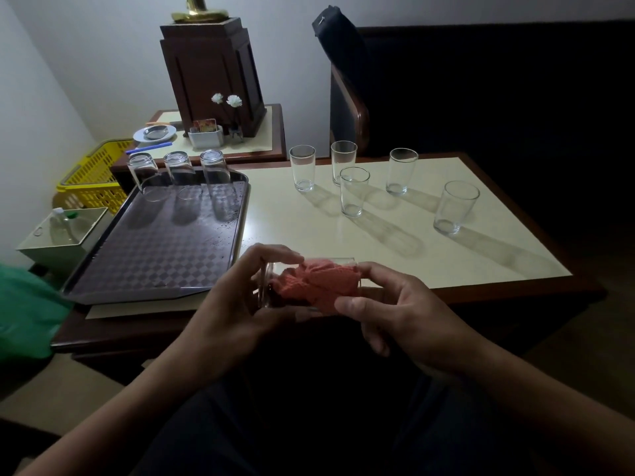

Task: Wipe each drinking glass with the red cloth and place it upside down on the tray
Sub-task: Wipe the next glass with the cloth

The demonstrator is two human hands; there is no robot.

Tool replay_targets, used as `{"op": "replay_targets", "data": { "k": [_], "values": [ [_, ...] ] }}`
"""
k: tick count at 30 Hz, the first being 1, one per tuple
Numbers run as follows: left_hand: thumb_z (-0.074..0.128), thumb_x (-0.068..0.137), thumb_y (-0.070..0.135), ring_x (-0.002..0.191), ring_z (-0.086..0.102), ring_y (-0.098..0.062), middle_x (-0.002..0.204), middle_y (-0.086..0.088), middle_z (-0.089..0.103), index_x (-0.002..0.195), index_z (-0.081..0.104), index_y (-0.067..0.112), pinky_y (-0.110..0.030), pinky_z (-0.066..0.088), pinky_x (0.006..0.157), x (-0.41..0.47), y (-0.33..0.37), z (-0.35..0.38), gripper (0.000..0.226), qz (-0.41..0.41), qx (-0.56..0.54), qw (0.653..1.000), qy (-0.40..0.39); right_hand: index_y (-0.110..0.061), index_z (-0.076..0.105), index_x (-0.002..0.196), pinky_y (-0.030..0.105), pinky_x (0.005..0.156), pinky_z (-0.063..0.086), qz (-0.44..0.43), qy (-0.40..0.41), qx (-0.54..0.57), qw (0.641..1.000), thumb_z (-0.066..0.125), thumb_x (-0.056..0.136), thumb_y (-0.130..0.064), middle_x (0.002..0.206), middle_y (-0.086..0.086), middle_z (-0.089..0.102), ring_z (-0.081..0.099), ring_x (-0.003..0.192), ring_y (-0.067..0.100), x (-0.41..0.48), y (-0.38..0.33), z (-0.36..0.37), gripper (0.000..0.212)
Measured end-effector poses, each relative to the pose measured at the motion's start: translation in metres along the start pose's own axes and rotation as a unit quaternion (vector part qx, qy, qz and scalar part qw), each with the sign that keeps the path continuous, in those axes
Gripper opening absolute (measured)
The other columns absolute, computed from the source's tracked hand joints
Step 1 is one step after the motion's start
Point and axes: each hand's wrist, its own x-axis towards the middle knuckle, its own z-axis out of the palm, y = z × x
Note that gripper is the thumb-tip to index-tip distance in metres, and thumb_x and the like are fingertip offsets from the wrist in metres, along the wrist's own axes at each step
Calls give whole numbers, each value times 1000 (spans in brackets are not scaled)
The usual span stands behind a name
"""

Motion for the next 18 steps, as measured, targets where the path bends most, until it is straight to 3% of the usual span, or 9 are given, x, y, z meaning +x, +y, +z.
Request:
{"op": "replay_targets", "data": {
  "k": [2, 5, 8, 10, 11, 13, 15, 18],
  "values": [
    [79, 79, 17, 83, 73, -30, 104, -14, 74, 134, 55, 22, -38, 62, 75, 1, 3, 8, 61, -71, -51, 996, 12, -26, 70, 114, 25, 47, 47, -25, 8, -11, 1000, 80, 89, -5, 89, 3, 77, 54, 47, 13, 1, 1, 1, 34],
    [71, 88, 27, 69, 65, -23, 92, -18, 70, 130, 56, 15, -31, 56, 58, 0, 4, 12, 46, -172, -192, 966, 14, -23, 67, 113, 26, 44, 47, -41, 16, -62, 997, 83, 86, -2, 90, 0, 76, 54, 45, 16, 0, 2, 2, 38],
    [79, 84, 8, 80, 71, -26, 101, -16, 71, 125, 58, 12, -33, 59, 72, -1, 3, 3, 46, -67, -97, 993, 4, -25, 71, 117, 24, 41, 37, -5, 22, -15, 1000, 84, 82, -26, 68, 1, 69, 44, 39, 13, -2, -1, 2, 37],
    [81, 78, 1, 95, 73, -30, 115, -9, 70, 125, 56, 11, -33, 60, 80, -1, 4, -1, 54, -1, -19, 1000, -6, -25, 73, 114, 24, 42, 38, -1, 26, 14, 1000, 83, 79, -30, 62, 3, 64, 44, 41, 12, -1, -2, 3, 37],
    [82, 79, 3, 97, 73, -31, 118, -7, 69, 127, 55, 13, -34, 60, 81, -2, 4, 0, 56, -4, -14, 1000, -7, -23, 73, 111, 24, 44, 41, -11, 27, 21, 999, 84, 79, -24, 69, 5, 68, 48, 44, 13, -1, -2, 4, 34],
    [83, 85, 18, 90, 73, -30, 117, -12, 70, 132, 55, 20, -35, 62, 74, -1, 5, 6, 54, -88, -89, 992, 4, -21, 70, 104, 25, 47, 47, -41, 31, -1, 999, 86, 81, -7, 86, 5, 75, 54, 49, 15, -1, 0, 4, 31],
    [78, 89, 30, 79, 69, -26, 107, -19, 70, 129, 60, 20, -31, 59, 63, 0, 4, 9, 45, -164, -178, 970, 8, -21, 68, 104, 26, 44, 46, -50, 35, -33, 998, 87, 81, -8, 93, 9, 78, 53, 49, 18, -3, 1, 5, 33],
    [81, 86, 13, 78, 67, -21, 98, -12, 71, 119, 62, 13, -28, 57, 66, 1, -1, 3, 39, -94, -137, 986, 18, -26, 72, 108, 25, 42, 42, -27, 49, -29, 998, 88, 78, -21, 92, 10, 80, 50, 46, 17, -3, 0, 5, 35]
  ]
}}
